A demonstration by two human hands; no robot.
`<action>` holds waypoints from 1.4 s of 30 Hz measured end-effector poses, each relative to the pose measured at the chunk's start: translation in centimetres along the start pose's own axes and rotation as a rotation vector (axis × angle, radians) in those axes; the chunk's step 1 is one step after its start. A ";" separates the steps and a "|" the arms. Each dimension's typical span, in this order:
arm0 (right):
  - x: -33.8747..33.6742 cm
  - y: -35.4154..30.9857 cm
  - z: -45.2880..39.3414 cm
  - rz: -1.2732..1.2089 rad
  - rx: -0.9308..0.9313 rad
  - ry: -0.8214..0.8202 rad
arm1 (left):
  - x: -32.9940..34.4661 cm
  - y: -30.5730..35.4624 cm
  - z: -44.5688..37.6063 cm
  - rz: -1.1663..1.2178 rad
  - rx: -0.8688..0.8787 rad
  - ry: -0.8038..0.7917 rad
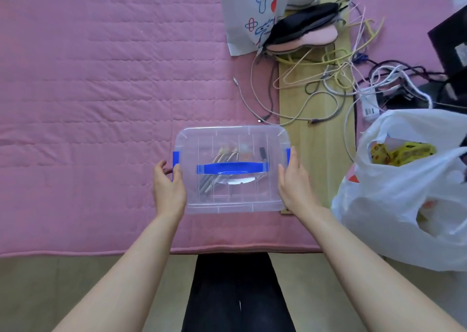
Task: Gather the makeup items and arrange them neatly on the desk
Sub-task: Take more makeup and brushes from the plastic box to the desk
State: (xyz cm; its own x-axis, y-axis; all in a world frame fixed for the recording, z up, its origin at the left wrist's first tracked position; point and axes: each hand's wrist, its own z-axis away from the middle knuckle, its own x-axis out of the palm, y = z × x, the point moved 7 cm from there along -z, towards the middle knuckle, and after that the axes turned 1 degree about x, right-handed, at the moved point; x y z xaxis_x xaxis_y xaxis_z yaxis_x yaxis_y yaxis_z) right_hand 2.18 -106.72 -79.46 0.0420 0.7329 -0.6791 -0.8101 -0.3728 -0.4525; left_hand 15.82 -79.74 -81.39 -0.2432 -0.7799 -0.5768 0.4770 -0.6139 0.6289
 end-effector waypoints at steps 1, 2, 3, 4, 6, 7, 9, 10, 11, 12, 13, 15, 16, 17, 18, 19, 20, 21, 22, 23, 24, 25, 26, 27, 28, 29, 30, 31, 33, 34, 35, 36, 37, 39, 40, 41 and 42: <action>0.1 0.1 -0.2 -0.018 0.006 0.015 | 0.1 -0.1 -0.2 0.008 0.012 0.021; 0.1 0.2 -0.3 -0.033 0.007 0.038 | 0.1 -0.2 -0.4 0.006 0.034 0.038; 0.1 0.2 -0.4 -0.043 -0.001 0.065 | 0.2 -0.2 -0.6 0.002 0.062 0.052; 0.0 0.3 -0.5 -0.051 -0.014 0.091 | 0.2 -0.3 -0.8 0.002 0.087 0.066; 0.1 0.5 -0.7 -0.070 -0.034 0.127 | 0.3 -0.4 -1.0 0.020 0.106 0.084; 0.1 0.6 -0.8 -0.080 -0.043 0.140 | 0.3 -0.4 -1.1 0.034 0.106 0.088; 0.4 0.7 -1.1 -0.101 -0.060 0.164 | 0.2 -0.4 -1.2 0.034 0.127 0.099; 0.5 0.9 -1.2 -0.110 -0.069 0.178 | 0.2 -0.3 -1.2 0.022 0.146 0.107; 0.6 1.0 -1.3 -0.108 -0.075 0.195 | 0.2 -0.3 -1.2 0.009 0.163 0.117; 0.7 1.2 -1.4 -0.092 -0.077 0.214 | 0.3 -0.2 -1.0 0.001 0.173 0.134; 0.8 1.5 -1.5 -0.060 -0.074 0.233 | 0.4 -0.2 -0.8 0.002 0.174 0.156; 0.8 1.9 -1.8 0.024 -0.078 0.262 | 0.6 -0.1 -0.4 0.012 0.166 0.205; 0.8 1.9 -1.9 0.062 -0.093 0.272 | 0.6 -0.1 -0.4 0.015 0.166 0.226; 0.7 1.8 -2.0 0.091 -0.108 0.277 | 0.6 0.1 -0.2 0.014 0.170 0.243; 0.7 1.7 -2.2 0.108 -0.118 0.280 | 0.7 0.1 -0.3 0.016 0.182 0.249; 0.7 1.7 -2.3 0.117 -0.118 0.279 | 0.7 0.2 -0.3 0.023 0.194 0.247; 0.6 1.8 -2.4 0.124 -0.112 0.278 | 0.8 0.1 -0.5 0.033 0.201 0.244; 0.5 1.9 -2.5 0.134 -0.102 0.276 | 0.8 0.0 -0.6 0.039 0.195 0.245; 0.5 2.0 -2.4 0.143 -0.093 0.276 | 0.7 -0.3 -0.7 0.036 0.173 0.254; 0.5 2.0 -2.3 0.147 -0.085 0.276 | 0.5 -0.6 -0.8 0.024 0.139 0.264; 0.5 2.1 -2.1 0.143 -0.080 0.276 | 0.4 -0.8 -0.9 0.015 0.105 0.266; 0.5 2.2 -1.9 0.131 -0.072 0.273 | 0.4 -1.1 -1.1 0.014 0.076 0.260; 0.5 2.3 -1.9 0.115 -0.064 0.273 | 0.5 -1.6 -1.3 0.030 0.048 0.245; 0.5 2.5 -1.8 0.098 -0.056 0.274 | 0.7 -2.2 -1.5 0.060 0.021 0.228; 0.5 2.6 -1.8 0.082 -0.051 0.277 | 0.9 -2.7 -1.7 0.102 -0.004 0.212; 0.5 2.6 -1.8 0.069 -0.046 0.276 | 1.0 -3.1 -1.8 0.144 -0.022 0.201; 0.5 2.6 -1.8 0.053 -0.040 0.273 | 1.1 -3.4 -2.0 0.180 -0.038 0.197; 0.5 2.7 -1.8 0.037 -0.033 0.270 | 1.2 -3.5 -2.0 0.203 -0.049 0.191; 0.5 3.1 -1.9 0.003 -0.008 0.264 | 1.3 -3.5 -2.0 0.238 -0.079 0.184; 0.5 3.5 -2.1 -0.033 0.017 0.266 | 1.2 -3.8 -2.1 0.252 -0.097 0.183; 0.5 3.9 -2.4 -0.093 0.046 0.271 | 1.2 -4.2 -2.3 0.260 -0.115 0.172; 0.6 4.3 -2.7 -0.153 0.068 0.273 | 1.1 -4.7 -2.6 0.271 -0.135 0.155; 0.7 4.6 -2.8 -0.203 0.082 0.262 | 1.0 -5.3 -2.7 0.287 -0.160 0.133; 0.9 5.0 -3.1 -0.273 0.098 0.216 | 1.1 -5.9 -3.0 0.321 -0.224 0.085; 1.0 5.2 -3.4 -0.301 0.111 0.189 | 1.3 -6.0 -3.1 0.348 -0.254 0.061; 1.1 5.5 -3.5 -0.323 0.140 0.159 | 1.5 -5.9 -3.1 0.382 -0.277 0.041; 1.1 5.8 -3.7 -0.343 0.174 0.133 | 1.5 -5.7 -3.1 0.412 -0.283 0.040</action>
State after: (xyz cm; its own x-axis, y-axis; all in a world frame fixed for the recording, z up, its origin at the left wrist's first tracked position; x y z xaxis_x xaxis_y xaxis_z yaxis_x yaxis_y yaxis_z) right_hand -0.29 -110.15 -84.99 0.3932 0.7140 -0.5792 -0.8223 -0.0087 -0.5690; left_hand 15.32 -77.00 -87.45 0.0438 -0.9419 -0.3330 0.7386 -0.1939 0.6457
